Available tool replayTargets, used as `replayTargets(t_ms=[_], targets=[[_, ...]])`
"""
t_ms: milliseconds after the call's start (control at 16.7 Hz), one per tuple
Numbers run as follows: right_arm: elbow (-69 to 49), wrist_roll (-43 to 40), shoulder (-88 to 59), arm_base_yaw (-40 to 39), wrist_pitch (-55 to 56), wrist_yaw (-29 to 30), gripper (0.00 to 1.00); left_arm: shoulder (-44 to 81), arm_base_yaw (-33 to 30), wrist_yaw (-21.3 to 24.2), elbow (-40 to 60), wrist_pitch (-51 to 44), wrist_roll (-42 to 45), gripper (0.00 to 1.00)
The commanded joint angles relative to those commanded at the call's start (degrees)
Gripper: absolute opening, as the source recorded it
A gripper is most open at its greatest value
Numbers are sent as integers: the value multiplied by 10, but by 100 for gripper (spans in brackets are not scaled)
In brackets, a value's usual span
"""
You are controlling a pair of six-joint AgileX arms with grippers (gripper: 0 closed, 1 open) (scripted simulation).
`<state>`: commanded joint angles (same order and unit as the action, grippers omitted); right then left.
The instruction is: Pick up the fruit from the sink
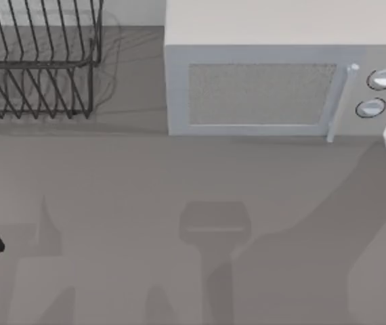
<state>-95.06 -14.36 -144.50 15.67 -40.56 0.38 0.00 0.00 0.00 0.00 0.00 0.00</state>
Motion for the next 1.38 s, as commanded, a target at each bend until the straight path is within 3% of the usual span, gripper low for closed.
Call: replayTargets(t_ms=[360,1020,1380], targets=[[-72,2,35,0,-78,-7,0,0,0,0,0,0,0,100],[-443,0,80,2,-507,-8,0,0,0,0,0,0,0,100],[-491,0,93,1,-556,-8,0,0,0,0,0,0,0,100]])
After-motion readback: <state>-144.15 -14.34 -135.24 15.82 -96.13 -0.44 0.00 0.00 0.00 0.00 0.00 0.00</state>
